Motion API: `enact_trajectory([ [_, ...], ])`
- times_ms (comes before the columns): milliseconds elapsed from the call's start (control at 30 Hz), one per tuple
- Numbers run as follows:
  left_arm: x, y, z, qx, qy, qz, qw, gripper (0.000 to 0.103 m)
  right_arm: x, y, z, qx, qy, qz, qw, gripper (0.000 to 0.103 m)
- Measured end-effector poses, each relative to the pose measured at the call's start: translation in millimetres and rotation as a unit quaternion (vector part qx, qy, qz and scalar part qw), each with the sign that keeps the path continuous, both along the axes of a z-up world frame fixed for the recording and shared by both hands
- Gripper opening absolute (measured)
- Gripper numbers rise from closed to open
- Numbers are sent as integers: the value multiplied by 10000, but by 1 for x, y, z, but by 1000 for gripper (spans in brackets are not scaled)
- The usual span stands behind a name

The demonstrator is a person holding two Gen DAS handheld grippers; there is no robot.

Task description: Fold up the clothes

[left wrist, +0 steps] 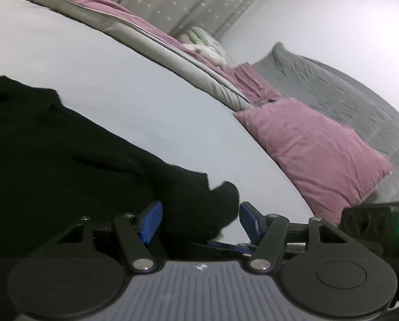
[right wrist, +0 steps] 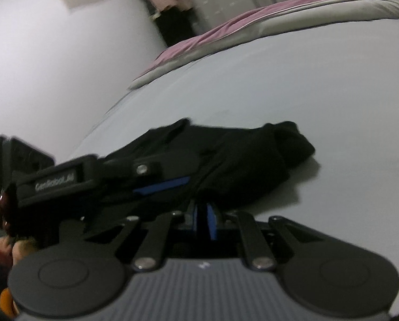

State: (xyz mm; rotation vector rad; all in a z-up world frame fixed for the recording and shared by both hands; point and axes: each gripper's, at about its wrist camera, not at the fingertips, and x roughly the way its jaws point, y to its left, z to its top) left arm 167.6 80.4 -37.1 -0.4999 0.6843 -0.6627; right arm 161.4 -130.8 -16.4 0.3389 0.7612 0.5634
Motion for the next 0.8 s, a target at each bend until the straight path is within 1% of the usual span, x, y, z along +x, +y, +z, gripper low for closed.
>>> enact_trajectory([
  [67,-1,-5,-1,95,-8,-67,9999,61,-1,3,1,-13,-22,129,9999,11],
  [100,-1,-6,-2,183,-12,-41,9998,58,-2,5,2,-14,-40,188,9998,13],
  [133,-1,-7,-3,275,6,15,9996,48,-3,7,3,-14,-58,246,9997,14],
  [167,1,-8,-5,352,64,91,9993,32,-4,8,3,-9,-72,302,9995,16],
  [233,3,-6,-9,441,190,281,9984,14,-6,8,5,5,-82,389,9992,21],
  [267,5,-3,-11,345,257,346,9985,13,-7,7,6,15,-77,417,9991,21],
  [300,6,2,-14,182,336,393,9985,11,-7,7,7,24,-73,446,9990,24],
  [367,7,15,-19,-381,564,487,9965,8,-8,1,8,98,-62,421,9990,28],
  [400,10,25,-24,-840,736,468,9926,8,-8,-4,8,172,-56,352,9992,32],
  [433,12,35,-30,-1352,930,445,9854,8,-7,-9,9,247,-51,283,9993,36],
  [467,14,43,-36,-1764,1054,430,9777,8,-7,-14,9,322,-45,214,9992,37],
  [533,16,56,-44,-2409,1193,442,9622,7,-6,-24,10,471,-33,75,9989,40],
  [567,16,61,-46,-2593,1216,448,9571,7,-6,-29,10,545,-28,6,9985,41],
  [600,16,65,-47,-2692,1243,478,9538,7,-5,-34,11,620,-22,-64,9981,43],
  [667,15,70,-48,-2720,1323,629,9511,7,-1,-47,3,1027,193,-246,9942,44],
  [733,12,78,-44,-2495,1402,992,9530,7,3,-55,-4,1381,388,-370,9890,44],
  [800,8,84,-37,-2163,1469,1319,9561,8,4,-57,-7,1308,424,-508,9892,44],
])
